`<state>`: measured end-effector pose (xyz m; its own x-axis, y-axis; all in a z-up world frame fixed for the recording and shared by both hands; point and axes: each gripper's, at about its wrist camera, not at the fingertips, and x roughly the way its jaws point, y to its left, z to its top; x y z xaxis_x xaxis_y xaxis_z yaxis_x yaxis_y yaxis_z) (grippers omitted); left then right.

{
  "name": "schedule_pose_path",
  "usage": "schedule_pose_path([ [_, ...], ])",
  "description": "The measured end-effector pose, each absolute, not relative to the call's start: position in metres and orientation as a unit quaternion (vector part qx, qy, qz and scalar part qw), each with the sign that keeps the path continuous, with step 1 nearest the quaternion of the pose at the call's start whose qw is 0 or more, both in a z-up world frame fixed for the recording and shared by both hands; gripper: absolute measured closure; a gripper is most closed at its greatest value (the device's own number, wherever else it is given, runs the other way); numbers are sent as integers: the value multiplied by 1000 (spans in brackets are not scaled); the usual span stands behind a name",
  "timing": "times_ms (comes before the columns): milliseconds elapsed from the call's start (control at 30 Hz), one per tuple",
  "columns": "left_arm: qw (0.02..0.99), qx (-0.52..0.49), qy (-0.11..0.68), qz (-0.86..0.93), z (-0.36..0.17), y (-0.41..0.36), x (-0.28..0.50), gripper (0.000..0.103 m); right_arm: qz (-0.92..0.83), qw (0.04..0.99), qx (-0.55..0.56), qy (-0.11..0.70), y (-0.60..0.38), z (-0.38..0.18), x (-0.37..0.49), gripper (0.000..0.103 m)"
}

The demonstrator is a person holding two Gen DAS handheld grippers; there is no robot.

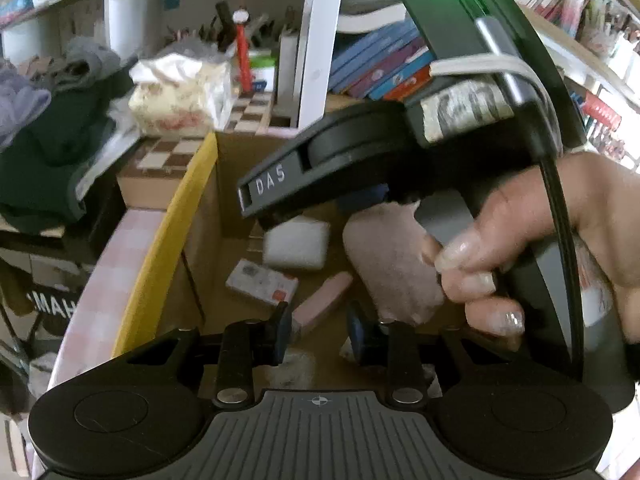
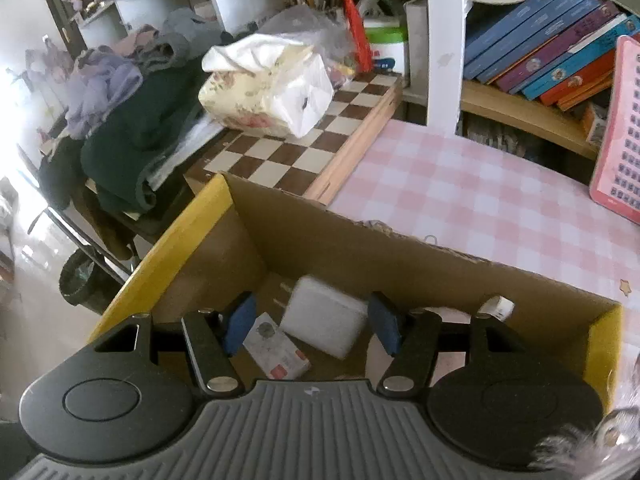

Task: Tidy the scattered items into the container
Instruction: 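Open the right tool to drop the block while the left tool releases the plug, then withdraw both open tools from the box back over the table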

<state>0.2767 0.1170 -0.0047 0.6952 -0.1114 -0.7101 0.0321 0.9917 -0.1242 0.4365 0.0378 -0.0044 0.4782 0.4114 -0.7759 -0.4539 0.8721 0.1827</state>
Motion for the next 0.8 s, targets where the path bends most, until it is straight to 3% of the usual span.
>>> schedule_pose_path([
  [400,936,-31,347,-49,27,102,237,72,253,875,-2,412,11,31,389,43],
  [467,939,-30,339,-46,32,102,226,64,255,880,0,400,5,40,376,43],
  [533,942,-33,330,-42,38,104,215,50,258,884,3,389,-2,48,364,43],
  [600,946,-38,320,-38,43,107,203,44,262,885,12,384,-11,55,351,43],
  [800,950,-49,307,-28,52,116,169,43,253,894,30,369,-37,66,311,43],
])
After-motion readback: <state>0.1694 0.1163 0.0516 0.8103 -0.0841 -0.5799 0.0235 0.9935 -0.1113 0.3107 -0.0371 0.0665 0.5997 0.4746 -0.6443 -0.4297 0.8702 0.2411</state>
